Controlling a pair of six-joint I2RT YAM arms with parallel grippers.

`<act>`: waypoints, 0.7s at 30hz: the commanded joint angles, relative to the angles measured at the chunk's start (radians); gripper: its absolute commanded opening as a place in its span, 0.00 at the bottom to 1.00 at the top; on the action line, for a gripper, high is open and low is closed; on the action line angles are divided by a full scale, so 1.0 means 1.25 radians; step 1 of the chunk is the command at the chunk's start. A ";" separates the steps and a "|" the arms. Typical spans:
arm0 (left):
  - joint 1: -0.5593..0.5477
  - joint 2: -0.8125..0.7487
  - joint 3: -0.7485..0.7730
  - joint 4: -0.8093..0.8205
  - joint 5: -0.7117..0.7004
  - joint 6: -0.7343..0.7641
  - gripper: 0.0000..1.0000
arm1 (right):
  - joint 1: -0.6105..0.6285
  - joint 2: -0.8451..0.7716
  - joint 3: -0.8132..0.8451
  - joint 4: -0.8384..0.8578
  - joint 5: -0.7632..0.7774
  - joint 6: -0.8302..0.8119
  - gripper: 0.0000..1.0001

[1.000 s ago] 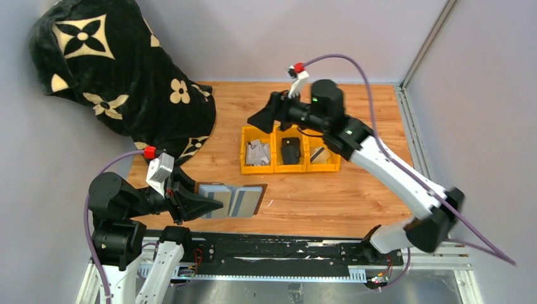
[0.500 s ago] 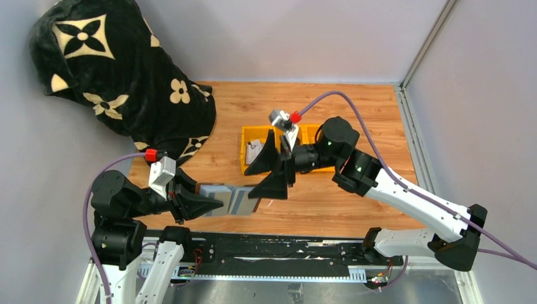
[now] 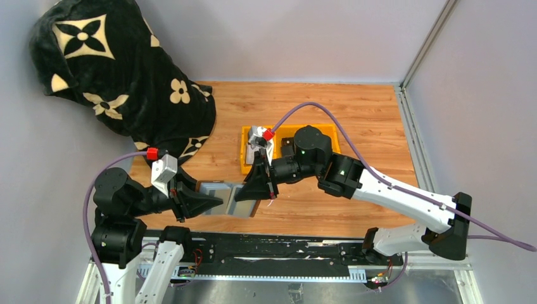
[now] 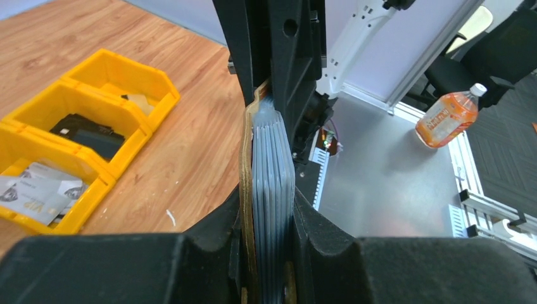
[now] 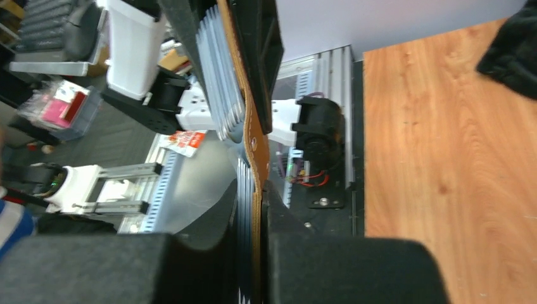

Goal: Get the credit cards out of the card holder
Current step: Remove the credit card from the card holder.

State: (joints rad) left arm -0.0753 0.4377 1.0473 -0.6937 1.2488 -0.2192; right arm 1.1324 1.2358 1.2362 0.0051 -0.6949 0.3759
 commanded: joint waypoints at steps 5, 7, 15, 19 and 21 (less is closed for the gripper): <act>-0.004 -0.009 0.017 -0.001 0.008 -0.007 0.31 | 0.004 -0.012 0.017 -0.014 0.152 -0.010 0.00; -0.004 -0.013 0.019 -0.024 0.016 0.008 0.34 | -0.002 -0.030 0.004 -0.010 0.152 -0.018 0.00; -0.004 -0.002 0.042 -0.050 0.049 0.021 0.37 | -0.012 -0.043 0.011 -0.064 0.160 -0.053 0.00; -0.004 -0.001 0.050 -0.049 0.069 0.006 0.40 | -0.013 -0.038 0.023 -0.087 0.172 -0.062 0.00; -0.004 -0.002 0.050 -0.048 0.073 0.007 0.41 | -0.012 -0.037 0.027 -0.094 0.174 -0.063 0.00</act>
State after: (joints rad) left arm -0.0750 0.4370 1.0737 -0.7475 1.2560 -0.1944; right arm 1.1316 1.2045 1.2385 -0.0830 -0.5457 0.3305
